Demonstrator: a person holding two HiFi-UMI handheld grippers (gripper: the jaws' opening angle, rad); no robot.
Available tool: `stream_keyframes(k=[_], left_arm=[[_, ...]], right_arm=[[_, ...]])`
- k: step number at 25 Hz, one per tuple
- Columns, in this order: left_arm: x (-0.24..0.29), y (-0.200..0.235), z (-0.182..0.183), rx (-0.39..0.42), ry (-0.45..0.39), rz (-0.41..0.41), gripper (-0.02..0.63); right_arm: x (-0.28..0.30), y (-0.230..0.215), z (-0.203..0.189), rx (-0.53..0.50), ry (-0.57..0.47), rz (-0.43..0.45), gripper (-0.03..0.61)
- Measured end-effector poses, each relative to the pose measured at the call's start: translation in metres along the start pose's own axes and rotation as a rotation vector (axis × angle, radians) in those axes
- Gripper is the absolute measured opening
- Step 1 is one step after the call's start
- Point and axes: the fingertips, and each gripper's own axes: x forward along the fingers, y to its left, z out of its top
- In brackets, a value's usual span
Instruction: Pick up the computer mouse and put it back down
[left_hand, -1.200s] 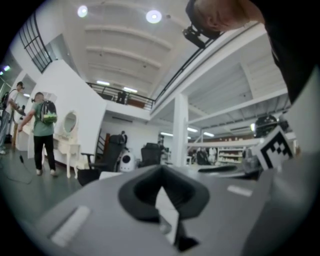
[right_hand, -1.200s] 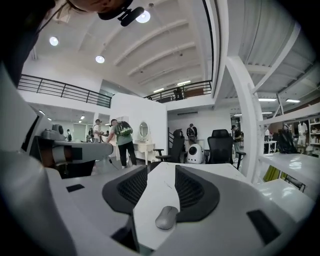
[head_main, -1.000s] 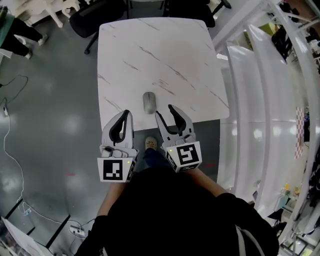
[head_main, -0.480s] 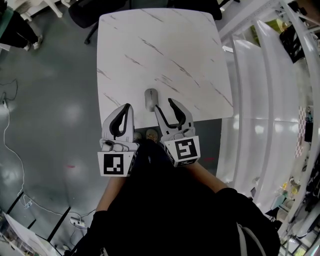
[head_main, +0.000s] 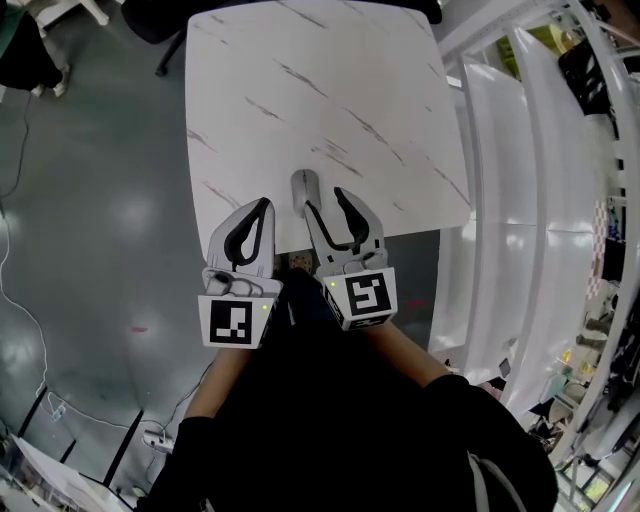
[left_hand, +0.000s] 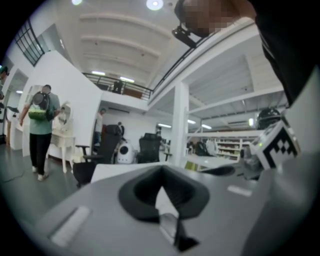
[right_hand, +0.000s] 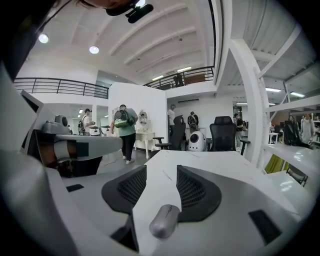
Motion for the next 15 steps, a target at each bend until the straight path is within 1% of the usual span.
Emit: stream_keyframes(k=[7, 11, 15], left_arm=[[0.011, 0.009, -0.024, -0.024, 0.033, -0.013, 0.009], [0.016, 0.013, -0.038, -0.024, 0.055, -0.024, 0.009], [0.021, 0.020, -0.058, -0.027, 0.093, -0.023, 0.008]], right_arm=[[0.019, -0.006, -0.022, 0.023, 0.047, -0.049, 0.163], [0.031, -0.008, -0.038, 0.037, 0.088, -0.064, 0.179], [0.043, -0.009, -0.059, 0.056, 0.142, -0.077, 0.192]])
